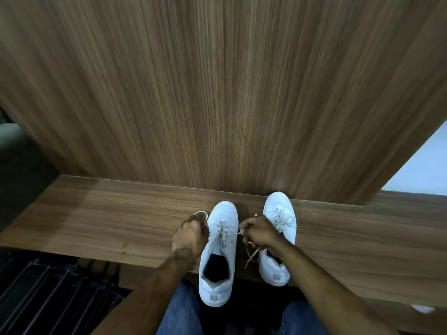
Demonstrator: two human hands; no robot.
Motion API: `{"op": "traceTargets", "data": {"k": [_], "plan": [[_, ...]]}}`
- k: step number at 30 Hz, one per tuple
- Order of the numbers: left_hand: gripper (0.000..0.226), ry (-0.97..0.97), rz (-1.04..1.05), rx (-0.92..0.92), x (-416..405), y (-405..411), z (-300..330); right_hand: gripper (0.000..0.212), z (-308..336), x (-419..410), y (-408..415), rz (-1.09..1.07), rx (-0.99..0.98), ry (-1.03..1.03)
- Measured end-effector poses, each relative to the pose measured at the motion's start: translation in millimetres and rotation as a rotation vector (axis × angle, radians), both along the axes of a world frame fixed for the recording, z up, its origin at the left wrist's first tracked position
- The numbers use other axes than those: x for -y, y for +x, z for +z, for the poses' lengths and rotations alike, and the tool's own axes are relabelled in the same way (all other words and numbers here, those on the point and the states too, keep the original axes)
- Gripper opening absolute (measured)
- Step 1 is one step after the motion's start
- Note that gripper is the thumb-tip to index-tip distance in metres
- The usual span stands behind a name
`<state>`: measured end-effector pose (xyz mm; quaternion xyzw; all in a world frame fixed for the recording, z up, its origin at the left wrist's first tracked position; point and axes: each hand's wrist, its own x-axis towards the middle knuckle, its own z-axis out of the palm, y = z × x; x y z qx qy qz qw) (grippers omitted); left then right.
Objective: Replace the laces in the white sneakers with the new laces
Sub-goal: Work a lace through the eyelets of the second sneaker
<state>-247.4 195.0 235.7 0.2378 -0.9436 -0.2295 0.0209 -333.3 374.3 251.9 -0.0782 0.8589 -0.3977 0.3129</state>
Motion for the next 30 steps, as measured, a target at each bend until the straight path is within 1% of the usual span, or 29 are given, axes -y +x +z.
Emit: {"op": "traceTargets", "data": {"k": [1, 2, 3, 5, 6, 8, 9, 10, 12, 13, 15, 16, 18, 20, 22, 25, 27, 28, 30], "plan": [[0.011, 0.058, -0.028, -0.059, -3, 0, 3, 0.018, 10, -3, -2, -0.093, 0.072, -0.147], [0.011, 0.118, -0.065, -0.114, -7, -1, 3, 0.018, 22, -4, -2, -0.163, 0.122, -0.282], [0.014, 0.147, -0.15, -0.127, -12, 1, 13, 0.018, 34, -3, -2, -0.212, 0.162, -0.398], [0.018, 0.194, -0.296, -0.207, -29, 6, 31, 0.018, 54, 4, -2, -0.266, 0.226, -0.57], [0.017, 0.276, -0.297, -0.256, -37, 5, 31, 0.018, 62, 9, -1, -0.282, 0.249, -0.626], [0.019, 0.534, -0.249, -0.347, -57, 6, 42, 0.018, 73, 18, 3, -0.294, 0.294, -0.7], [0.021, 0.653, -0.217, -0.354, -63, 7, 49, 0.018, 76, 21, 5, -0.29, 0.308, -0.717], [0.021, 0.719, -0.213, -0.357, -66, 3, 41, 0.018, 78, 23, 6, -0.283, 0.314, -0.727], [0.018, 0.682, -0.248, -0.335, -68, 2, 47, 0.018, 78, 24, 8, -0.293, 0.327, -0.747], [0.017, 0.693, -0.248, -0.318, -65, 5, 51, 0.018, 78, 22, 7, -0.312, 0.328, -0.759], [0.018, 0.702, -0.248, -0.322, -51, 5, 48, 0.018, 75, 15, 1, -0.362, 0.307, -0.775], [0.02, 0.672, -0.249, -0.311, -40, 5, 39, 0.019, 72, 10, -3, -0.395, 0.292, -0.774], [0.023, 0.646, -0.219, -0.26, -14, 5, 19, 0.02, 63, -4, -11, -0.474, 0.263, -0.763], [0.03, 0.617, -0.122, -0.181, 12, 9, 7, 0.02, 49, -17, -17, -0.551, 0.247, -0.717], [0.032, 0.586, -0.033, -0.14, 40, 13, -6, 0.021, 33, -25, -16, -0.607, 0.224, -0.662], [0.034, 0.561, 0.077, -0.137, 64, 15, -16, 0.024, 15, -24, -8, -0.626, 0.122, -0.569], [0.03, 0.595, 0.08, -0.161, 59, 15, -12, 0.025, 11, -16, -2, -0.56, -0.066, -0.396], [0.027, 0.621, 0.055, -0.174, 52, 15, -5, 0.027, 10, -11, 1, -0.479, -0.21, -0.262], [0.024, 0.674, -0.028, -0.19, 34, 12, 4, 0.03, 14, -2, 12, -0.225, -0.489, 0.079]]}}
